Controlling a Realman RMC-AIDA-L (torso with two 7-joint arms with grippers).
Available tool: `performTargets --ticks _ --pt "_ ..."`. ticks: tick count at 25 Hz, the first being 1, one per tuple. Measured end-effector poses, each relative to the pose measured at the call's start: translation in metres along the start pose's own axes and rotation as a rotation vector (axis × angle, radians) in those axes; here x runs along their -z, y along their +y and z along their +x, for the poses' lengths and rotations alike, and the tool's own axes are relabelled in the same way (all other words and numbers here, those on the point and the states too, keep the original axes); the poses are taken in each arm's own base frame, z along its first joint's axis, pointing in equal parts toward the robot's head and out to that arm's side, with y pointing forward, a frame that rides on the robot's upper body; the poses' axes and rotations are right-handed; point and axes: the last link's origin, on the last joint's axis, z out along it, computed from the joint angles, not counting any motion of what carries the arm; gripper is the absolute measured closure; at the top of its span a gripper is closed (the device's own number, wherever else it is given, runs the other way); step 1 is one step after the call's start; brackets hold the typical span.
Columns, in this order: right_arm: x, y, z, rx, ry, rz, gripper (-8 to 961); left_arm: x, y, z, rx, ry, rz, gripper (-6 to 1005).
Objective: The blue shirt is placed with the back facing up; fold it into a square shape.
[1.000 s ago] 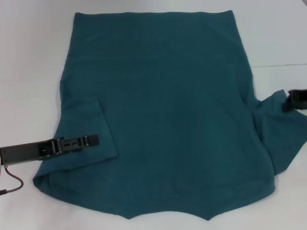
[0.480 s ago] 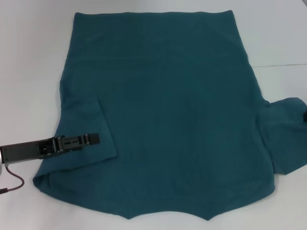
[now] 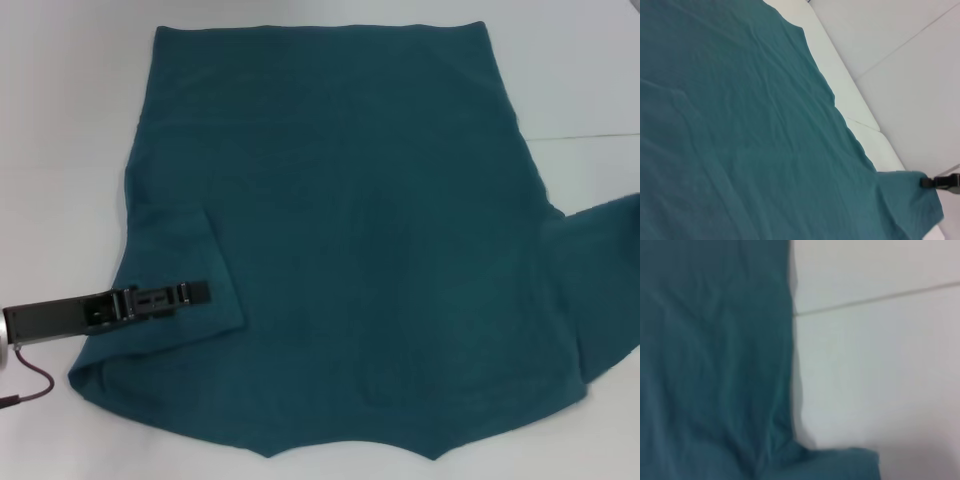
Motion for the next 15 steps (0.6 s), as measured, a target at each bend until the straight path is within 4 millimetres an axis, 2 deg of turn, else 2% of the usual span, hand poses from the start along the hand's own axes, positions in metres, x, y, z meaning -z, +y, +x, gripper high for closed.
performTargets --ticks 7,15 --pt "-0.003 0.028 -0.002 0.052 0.038 -0.063 947 -0.001 0.0 -0.002 0.003 -0.003 0.0 121" --pt "-0.009 0.07 0.003 0.139 0.104 -0.166 946 0.0 -0.001 -0.001 0.005 0.003 0.006 121"
